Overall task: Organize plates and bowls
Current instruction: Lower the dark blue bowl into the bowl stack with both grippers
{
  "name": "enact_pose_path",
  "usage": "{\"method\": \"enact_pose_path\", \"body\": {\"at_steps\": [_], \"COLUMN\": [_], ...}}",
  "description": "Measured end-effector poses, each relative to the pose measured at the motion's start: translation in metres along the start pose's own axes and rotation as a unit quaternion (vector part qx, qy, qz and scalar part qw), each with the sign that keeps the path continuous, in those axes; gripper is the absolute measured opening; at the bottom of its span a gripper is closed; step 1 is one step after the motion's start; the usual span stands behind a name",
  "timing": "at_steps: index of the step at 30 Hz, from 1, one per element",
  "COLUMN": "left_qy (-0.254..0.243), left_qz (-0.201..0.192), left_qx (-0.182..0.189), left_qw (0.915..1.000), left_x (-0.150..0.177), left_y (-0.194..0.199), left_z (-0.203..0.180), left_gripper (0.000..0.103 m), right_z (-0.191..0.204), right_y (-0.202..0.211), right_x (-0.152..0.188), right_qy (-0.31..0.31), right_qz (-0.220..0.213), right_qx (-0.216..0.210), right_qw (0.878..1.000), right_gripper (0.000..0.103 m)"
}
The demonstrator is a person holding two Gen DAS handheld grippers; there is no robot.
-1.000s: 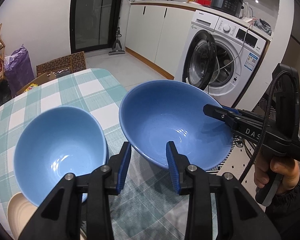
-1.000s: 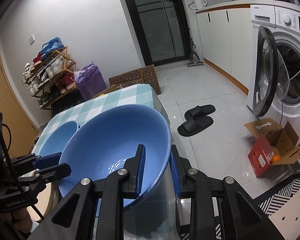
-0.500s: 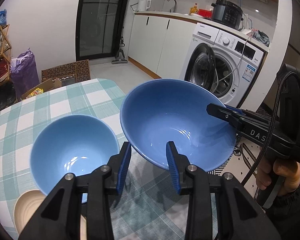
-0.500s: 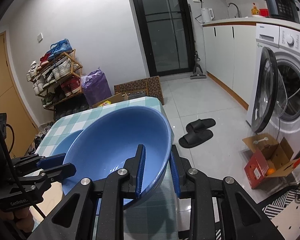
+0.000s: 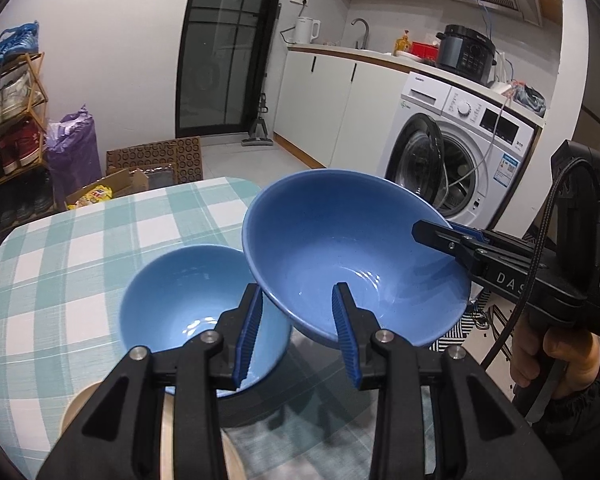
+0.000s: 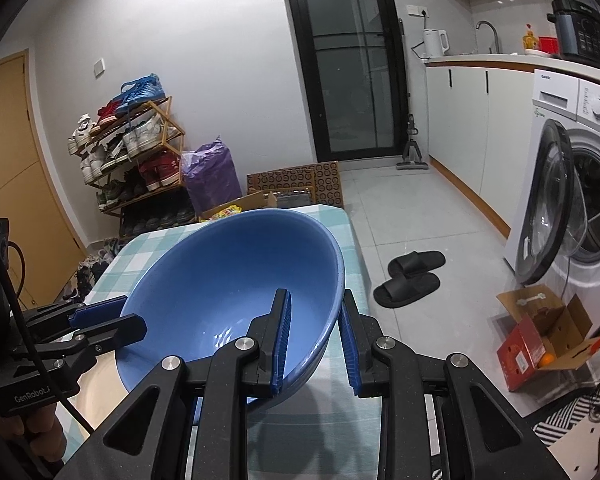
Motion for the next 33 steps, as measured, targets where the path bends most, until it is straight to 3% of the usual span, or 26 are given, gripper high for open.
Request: {"method": "enact_pose_path", "body": {"at_steps": [13, 33], "left_qy": [0.019, 0.044], "left_qz": [-0.012, -0.005], "left_qx": [-0.034, -0.073], "left_qw": [0.9992, 0.9963], "left_x": [0.0, 0.012], "left_y": [0.017, 0.02], "left_z": [0.042, 0.087], "left_gripper": [0.035, 0.035], "right_z": [0.05, 0.092], "right_y": [-0.025, -0.076], "right_x": [-0.01, -0.003], "right_qy": [0.017, 0.034], "right_qz": [0.007, 0.031], "right_qx": [-0.031, -0.061], "right_qw": [0.999, 0.997], "right_gripper": [0.025, 0.025]}}
Point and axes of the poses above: each gripper's, at about its wrist camera, not at the fingertips, and y roughly against the way its jaws point, z to its left, x to its underside, the point moved 3 cm from there along -y, roughly the way its jaws point, and after that the axes turned 8 degrees about -z, right-handed, at the moved point
